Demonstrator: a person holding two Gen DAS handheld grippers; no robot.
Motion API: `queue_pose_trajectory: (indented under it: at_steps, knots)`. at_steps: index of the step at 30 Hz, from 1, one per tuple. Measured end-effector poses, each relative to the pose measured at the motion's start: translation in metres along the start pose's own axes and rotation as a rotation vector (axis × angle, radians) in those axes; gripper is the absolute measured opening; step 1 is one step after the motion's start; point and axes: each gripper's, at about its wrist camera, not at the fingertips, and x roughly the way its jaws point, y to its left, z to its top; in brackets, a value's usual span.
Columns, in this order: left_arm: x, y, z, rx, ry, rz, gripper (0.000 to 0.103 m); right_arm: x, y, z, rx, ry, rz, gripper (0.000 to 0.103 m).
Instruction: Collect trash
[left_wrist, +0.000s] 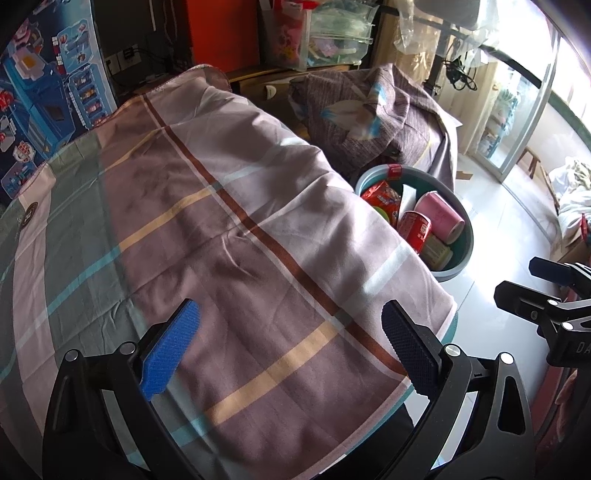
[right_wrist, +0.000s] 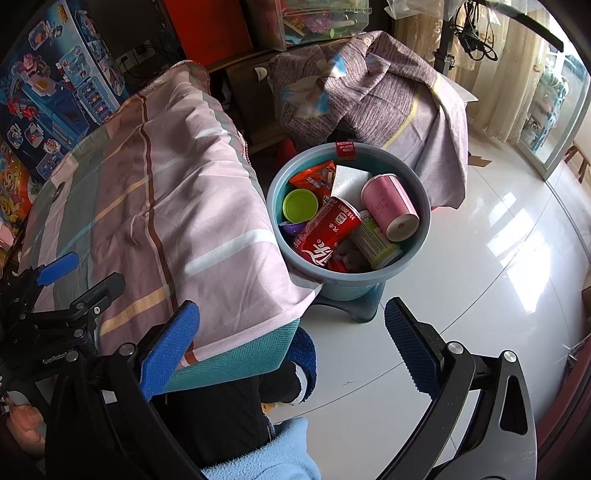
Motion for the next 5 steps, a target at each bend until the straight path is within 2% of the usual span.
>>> queue_pose_trajectory:
  at_steps: [5]
  knots:
    - [0.0066, 0.0050, -0.0018, -0.022, 0.028, -0.004, 0.099, 0.0026, -0.0021, -0.0006, 0.002, 0.000, 0.001, 0.096]
